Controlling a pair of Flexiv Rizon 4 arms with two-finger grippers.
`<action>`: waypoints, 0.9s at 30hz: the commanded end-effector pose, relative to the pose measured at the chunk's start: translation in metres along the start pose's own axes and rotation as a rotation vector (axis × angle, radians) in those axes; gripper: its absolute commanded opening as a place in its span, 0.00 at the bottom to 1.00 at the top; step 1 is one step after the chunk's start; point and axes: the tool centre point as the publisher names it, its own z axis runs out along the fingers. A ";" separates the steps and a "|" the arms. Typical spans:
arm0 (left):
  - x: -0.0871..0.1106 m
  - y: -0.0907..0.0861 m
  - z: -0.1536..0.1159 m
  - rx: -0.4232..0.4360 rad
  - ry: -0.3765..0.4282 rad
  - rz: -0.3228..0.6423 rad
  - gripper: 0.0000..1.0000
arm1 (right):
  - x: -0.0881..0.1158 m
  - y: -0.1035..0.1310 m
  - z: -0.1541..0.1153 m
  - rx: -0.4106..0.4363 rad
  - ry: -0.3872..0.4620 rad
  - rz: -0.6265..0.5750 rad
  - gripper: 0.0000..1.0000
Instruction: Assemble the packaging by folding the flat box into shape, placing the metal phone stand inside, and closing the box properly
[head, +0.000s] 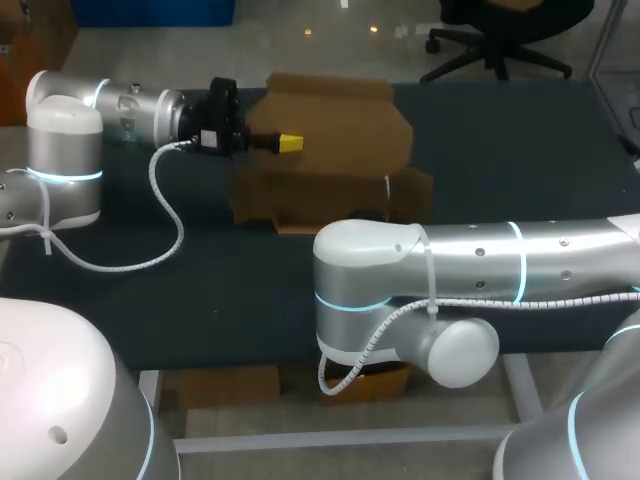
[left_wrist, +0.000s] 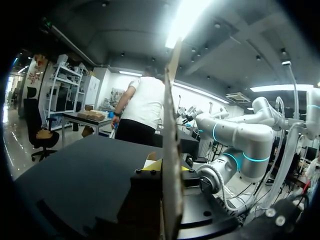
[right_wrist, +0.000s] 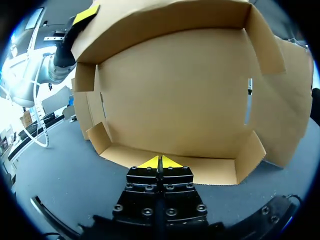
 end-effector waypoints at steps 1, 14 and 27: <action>-0.001 0.007 -0.001 -0.005 0.006 -0.002 0.00 | 0.001 -0.004 0.002 -0.001 -0.006 -0.001 0.00; 0.004 0.016 0.001 -0.009 0.017 -0.019 0.00 | 0.001 -0.004 0.002 -0.001 -0.006 -0.001 0.00; 0.005 0.013 0.000 -0.009 0.011 -0.008 0.00 | 0.001 -0.004 0.002 -0.001 -0.006 -0.001 0.00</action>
